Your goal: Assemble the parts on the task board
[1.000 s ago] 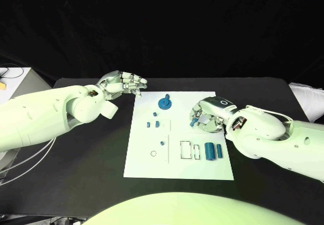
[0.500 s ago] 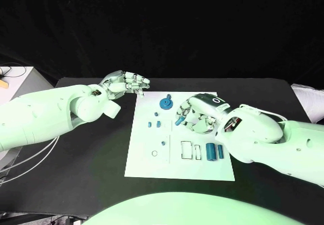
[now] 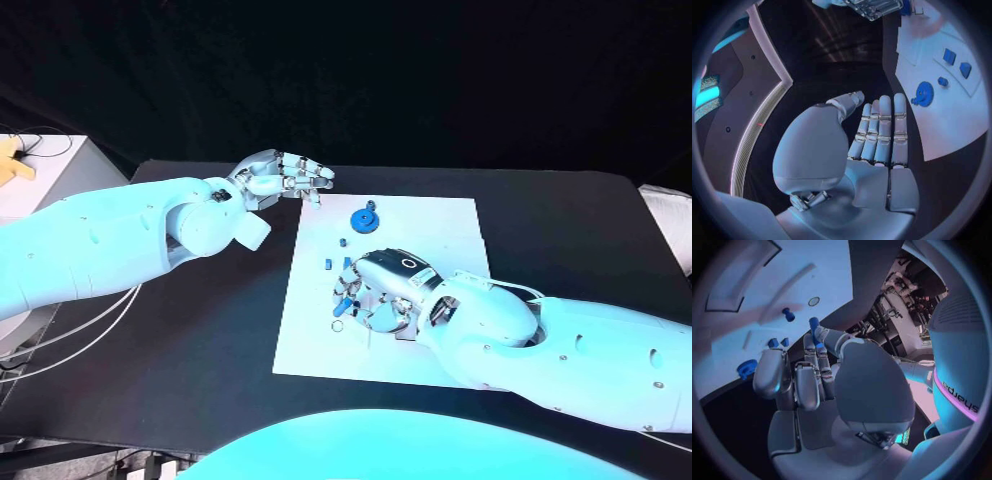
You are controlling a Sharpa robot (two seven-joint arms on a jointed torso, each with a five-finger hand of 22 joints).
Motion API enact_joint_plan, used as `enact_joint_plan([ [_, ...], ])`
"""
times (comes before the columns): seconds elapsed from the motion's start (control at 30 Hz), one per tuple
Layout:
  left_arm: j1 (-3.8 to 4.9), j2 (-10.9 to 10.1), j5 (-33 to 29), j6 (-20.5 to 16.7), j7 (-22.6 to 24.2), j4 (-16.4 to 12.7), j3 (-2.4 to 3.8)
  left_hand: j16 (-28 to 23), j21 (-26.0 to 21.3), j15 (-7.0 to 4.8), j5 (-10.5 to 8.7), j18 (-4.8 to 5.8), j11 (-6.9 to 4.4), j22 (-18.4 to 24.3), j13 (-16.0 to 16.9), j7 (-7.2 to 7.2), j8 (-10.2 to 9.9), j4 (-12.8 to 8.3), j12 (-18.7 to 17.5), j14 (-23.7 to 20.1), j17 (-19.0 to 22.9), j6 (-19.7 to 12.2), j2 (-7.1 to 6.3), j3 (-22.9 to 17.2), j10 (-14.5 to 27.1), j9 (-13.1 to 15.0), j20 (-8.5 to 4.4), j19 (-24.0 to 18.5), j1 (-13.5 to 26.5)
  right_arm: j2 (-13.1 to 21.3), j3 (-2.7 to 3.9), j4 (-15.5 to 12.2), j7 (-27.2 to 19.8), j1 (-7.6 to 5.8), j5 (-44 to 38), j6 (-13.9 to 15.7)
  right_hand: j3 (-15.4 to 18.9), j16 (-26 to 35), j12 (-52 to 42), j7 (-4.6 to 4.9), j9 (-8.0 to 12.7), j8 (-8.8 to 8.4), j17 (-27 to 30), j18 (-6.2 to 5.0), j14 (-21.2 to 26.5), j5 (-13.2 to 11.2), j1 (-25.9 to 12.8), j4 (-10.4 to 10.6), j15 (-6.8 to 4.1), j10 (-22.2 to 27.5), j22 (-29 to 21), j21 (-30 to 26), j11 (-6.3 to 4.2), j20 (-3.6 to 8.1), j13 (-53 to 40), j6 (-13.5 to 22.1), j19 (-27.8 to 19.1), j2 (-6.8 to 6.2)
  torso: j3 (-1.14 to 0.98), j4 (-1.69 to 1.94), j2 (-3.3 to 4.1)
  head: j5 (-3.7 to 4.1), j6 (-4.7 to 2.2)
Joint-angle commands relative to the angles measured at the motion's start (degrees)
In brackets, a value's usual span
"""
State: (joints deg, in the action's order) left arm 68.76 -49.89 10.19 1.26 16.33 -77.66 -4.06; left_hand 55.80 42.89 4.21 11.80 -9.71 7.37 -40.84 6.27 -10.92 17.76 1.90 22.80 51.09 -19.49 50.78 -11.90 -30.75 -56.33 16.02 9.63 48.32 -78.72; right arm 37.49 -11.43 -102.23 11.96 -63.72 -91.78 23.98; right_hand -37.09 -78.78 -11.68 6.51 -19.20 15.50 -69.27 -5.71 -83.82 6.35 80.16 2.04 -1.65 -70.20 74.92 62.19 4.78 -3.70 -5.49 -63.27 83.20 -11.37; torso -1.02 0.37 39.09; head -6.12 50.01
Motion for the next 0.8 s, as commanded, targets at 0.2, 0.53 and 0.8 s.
enact_joint_plan([
  [0.2,0.01,0.05,-0.47,0.86,0.47,-0.27,0.04,-0.50,-0.47,-0.07,0.17,-0.73,0.29,0.12,-0.16,-0.10,-0.22,0.00,-0.41,0.47,0.06,0.13,0.22,0.37,-0.17,-0.09,0.00,0.44,-0.37,-1.44,-0.21,0.93,-1.10,1.25,-2.80,-1.46,-0.44,0.38,0.28,0.14,-1.83,0.16,0.14,0.76,-1.63,0.27,0.72,0.03,-0.37,-2.83,2.91,-0.22,-2.29,0.06,-0.05,-0.34,0.35,1.19,-0.06,-0.04,-0.03,-0.88,-0.01],
  [0.53,0.00,-0.01,-0.47,0.94,0.40,-0.30,0.04,-0.50,-0.47,-0.07,0.17,-0.73,0.29,0.12,-0.16,-0.10,-0.22,0.00,-0.41,0.47,0.06,0.13,0.22,0.37,-0.17,-0.09,0.00,0.44,-0.37,-1.92,-0.36,1.32,0.19,1.47,-4.37,-4.09,-0.48,0.38,0.33,0.16,-1.86,0.17,0.12,0.76,-1.63,0.25,0.68,-0.02,-0.36,-2.82,2.92,-0.24,-2.27,0.06,-0.06,-0.31,0.35,1.18,-0.11,-0.08,0.01,-1.09,-0.01],
  [0.8,0.00,-0.08,-0.47,1.02,0.31,-0.30,0.04,-0.54,-0.52,-0.07,0.16,-0.73,0.29,0.15,-0.20,-0.10,-0.23,0.03,-0.43,0.49,0.05,0.15,0.23,0.42,-0.20,-0.10,0.01,0.46,-0.33,-1.88,-0.45,1.40,1.52,1.49,-5.64,-6.87,-0.56,0.31,0.42,0.19,-1.92,0.20,-0.02,0.76,-1.66,0.12,0.57,-0.11,-0.34,-2.81,2.91,-0.30,-2.24,0.05,-0.09,-0.26,0.33,1.18,-0.11,-0.08,-0.01,-1.11,-0.01],
])
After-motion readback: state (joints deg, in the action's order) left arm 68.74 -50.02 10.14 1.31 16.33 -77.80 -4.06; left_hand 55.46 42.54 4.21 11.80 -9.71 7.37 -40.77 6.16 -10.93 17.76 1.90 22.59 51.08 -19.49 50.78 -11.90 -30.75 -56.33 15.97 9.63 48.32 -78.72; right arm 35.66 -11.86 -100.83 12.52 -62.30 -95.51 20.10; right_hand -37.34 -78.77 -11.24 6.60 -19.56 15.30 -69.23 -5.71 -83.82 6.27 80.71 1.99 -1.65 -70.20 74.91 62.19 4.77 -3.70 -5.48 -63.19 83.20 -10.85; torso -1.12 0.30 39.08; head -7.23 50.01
